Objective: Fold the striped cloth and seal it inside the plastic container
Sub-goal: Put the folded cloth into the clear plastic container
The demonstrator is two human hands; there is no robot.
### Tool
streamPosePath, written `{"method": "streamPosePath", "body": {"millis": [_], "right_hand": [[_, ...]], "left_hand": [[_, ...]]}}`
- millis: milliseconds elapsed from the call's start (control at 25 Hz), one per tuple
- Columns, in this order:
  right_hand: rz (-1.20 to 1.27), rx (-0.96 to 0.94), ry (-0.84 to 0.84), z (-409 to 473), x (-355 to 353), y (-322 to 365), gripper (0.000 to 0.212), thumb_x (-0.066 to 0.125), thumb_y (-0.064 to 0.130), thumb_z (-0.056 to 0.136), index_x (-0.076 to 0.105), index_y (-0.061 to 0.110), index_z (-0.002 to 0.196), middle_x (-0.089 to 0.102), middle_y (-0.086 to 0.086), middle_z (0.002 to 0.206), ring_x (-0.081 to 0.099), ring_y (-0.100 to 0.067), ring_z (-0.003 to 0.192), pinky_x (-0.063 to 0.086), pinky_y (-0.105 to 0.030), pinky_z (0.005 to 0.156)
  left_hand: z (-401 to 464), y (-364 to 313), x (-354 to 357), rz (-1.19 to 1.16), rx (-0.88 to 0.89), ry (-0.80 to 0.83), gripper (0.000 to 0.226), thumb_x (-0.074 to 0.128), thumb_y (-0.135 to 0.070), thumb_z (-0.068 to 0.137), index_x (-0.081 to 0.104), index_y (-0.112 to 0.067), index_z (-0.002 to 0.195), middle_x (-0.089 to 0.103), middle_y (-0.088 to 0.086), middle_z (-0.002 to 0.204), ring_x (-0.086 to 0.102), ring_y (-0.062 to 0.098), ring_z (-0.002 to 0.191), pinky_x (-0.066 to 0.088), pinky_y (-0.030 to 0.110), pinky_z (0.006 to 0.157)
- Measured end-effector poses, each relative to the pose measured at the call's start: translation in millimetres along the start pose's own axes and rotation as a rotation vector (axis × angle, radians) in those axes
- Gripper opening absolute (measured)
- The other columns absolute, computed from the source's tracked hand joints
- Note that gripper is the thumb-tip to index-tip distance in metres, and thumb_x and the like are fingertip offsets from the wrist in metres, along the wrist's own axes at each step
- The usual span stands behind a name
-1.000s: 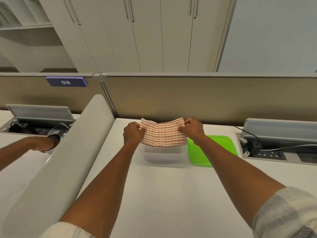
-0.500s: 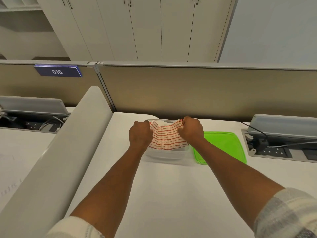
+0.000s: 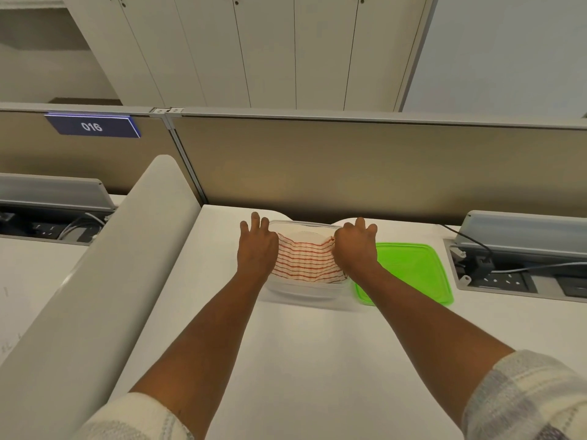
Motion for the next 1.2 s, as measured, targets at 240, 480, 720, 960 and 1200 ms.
{"method": "streamPosePath", "body": {"millis": [240,480,720,960,1200], "right_hand": [[-0.024,-0.004,0.024,2.7,10.4,2.6,0.023,0.045,0.012,0.089,0.067,0.016,0.096,0.07,-0.006,0.098,0.049,-0.028,0.104,0.034,-0.043,0.086],[-0.019,0.007,0.04,2.9,14.9,1.4,0.021,0.047,0.015,0.09,0.066,0.017,0.095,0.07,-0.006,0.098,0.051,-0.028,0.102,0.034,-0.043,0.087],[0.073,-0.016,-0.02,-5.8,5.5,-0.7,0.035,0.05,0.045,0.093,0.07,0.016,0.097,0.069,-0.007,0.099,0.055,-0.028,0.099,0.035,-0.042,0.086],[0.133,-0.08,-0.192,-32.0,-25.8,-23.3,0.025,0.047,0.034,0.094,0.064,0.017,0.101,0.066,-0.006,0.093,0.058,-0.031,0.089,0.038,-0.041,0.076],[0.143,0.034,-0.171,-64.9,-23.9,-95.9,0.028,0.051,0.037,0.094,0.062,0.017,0.11,0.067,-0.007,0.097,0.06,-0.033,0.091,0.037,-0.042,0.077]], "left_hand": [[0.1,-5.0,17.3,0.021,-0.091,0.08,0.04,0.062,-0.038,0.09,0.062,-0.016,0.124,0.056,0.013,0.132,0.044,0.03,0.129,0.038,0.046,0.106],[3.2,-5.3,24.6,-0.035,-0.106,0.076,0.041,0.061,-0.041,0.09,0.062,-0.019,0.124,0.056,0.01,0.13,0.049,0.026,0.122,0.043,0.041,0.101],[-4.1,2.2,14.0,-0.344,-0.158,-0.017,0.049,0.055,-0.04,0.092,0.046,-0.017,0.134,0.048,0.009,0.14,0.049,0.027,0.124,0.044,0.043,0.101],[-26.8,-21.8,-32.7,-0.327,-0.045,-0.256,0.042,0.058,-0.025,0.089,0.049,-0.014,0.128,0.055,0.009,0.131,0.053,0.026,0.115,0.045,0.04,0.096],[-65.7,-113.2,-77.4,-0.37,0.208,-0.466,0.034,0.06,-0.01,0.079,0.059,-0.016,0.112,0.06,0.006,0.098,0.055,0.028,0.091,0.046,0.039,0.076]]}}
Point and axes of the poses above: each hand's wrist, its own z-axis towards the middle knuckle, its own x-axis out of the palm, y = z × x, the point moved 5 cm from there along z, towards the middle knuckle
